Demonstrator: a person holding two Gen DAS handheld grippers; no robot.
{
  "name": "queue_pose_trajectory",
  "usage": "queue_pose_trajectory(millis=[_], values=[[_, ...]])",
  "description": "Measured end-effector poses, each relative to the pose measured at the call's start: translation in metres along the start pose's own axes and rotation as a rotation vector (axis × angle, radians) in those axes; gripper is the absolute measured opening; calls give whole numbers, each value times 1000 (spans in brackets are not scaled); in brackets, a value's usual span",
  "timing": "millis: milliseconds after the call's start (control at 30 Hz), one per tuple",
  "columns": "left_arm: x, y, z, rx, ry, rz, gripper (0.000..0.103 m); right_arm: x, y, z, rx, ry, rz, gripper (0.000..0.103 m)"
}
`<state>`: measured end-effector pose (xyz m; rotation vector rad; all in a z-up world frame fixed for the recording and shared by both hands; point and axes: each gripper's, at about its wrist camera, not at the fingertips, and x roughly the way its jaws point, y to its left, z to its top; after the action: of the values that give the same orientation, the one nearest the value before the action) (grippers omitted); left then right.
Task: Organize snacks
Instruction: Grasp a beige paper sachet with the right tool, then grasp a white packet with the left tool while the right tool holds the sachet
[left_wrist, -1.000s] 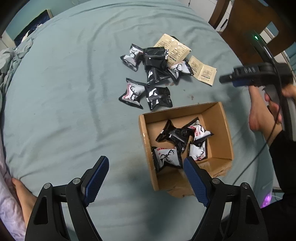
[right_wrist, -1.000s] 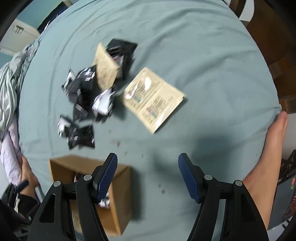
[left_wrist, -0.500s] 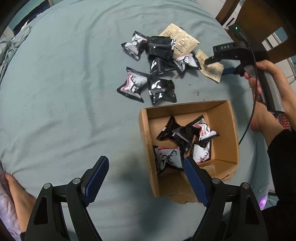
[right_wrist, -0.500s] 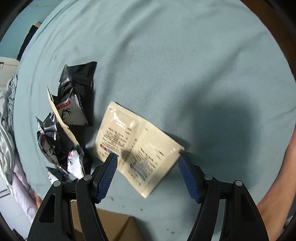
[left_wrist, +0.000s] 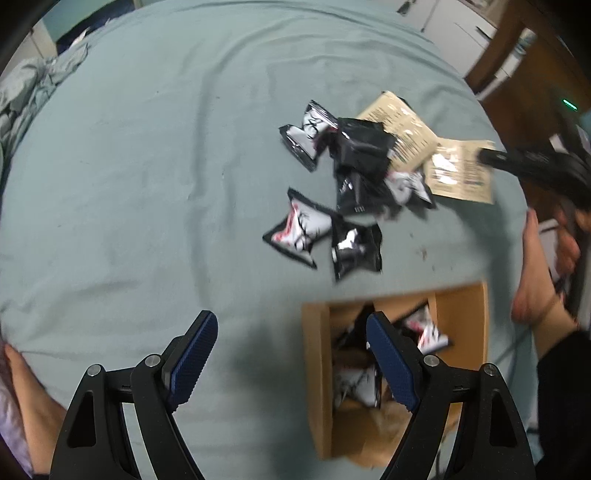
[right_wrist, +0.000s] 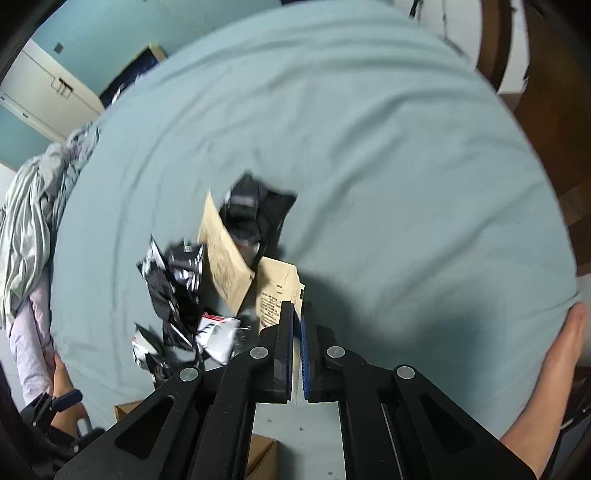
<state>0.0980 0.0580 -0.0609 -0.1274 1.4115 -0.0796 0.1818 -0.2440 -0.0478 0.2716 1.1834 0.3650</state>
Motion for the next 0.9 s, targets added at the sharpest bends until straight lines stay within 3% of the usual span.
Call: queue_pose_trajectory(millis=[133, 267, 433, 467, 500, 600, 667, 900], values=[[25, 2, 27, -10, 5, 57, 84, -25, -6, -12, -1, -70, 1, 1], [56, 1, 52, 18, 12, 152, 81, -34, -8, -23, -11, -76, 25, 1], [89, 0, 63, -4, 105, 79, 77, -40, -17, -26, -13, -53, 52, 1], [94, -2, 64, -2, 113, 68, 70, -44, -20, -25, -13, -48, 57, 1], [98, -3, 64, 3, 118, 71, 53, -47, -21, -26, -14, -47, 60, 1], [104, -14, 62, 63, 123, 143, 33, -59, -21, -29, -27, -54, 58, 1], [96, -16, 62, 72, 113, 130, 4, -68, -21, -31, -32, -65, 53, 1], [29, -18, 42, 61, 36, 76, 3, -96, -21, -37, 4, -81, 45, 1]])
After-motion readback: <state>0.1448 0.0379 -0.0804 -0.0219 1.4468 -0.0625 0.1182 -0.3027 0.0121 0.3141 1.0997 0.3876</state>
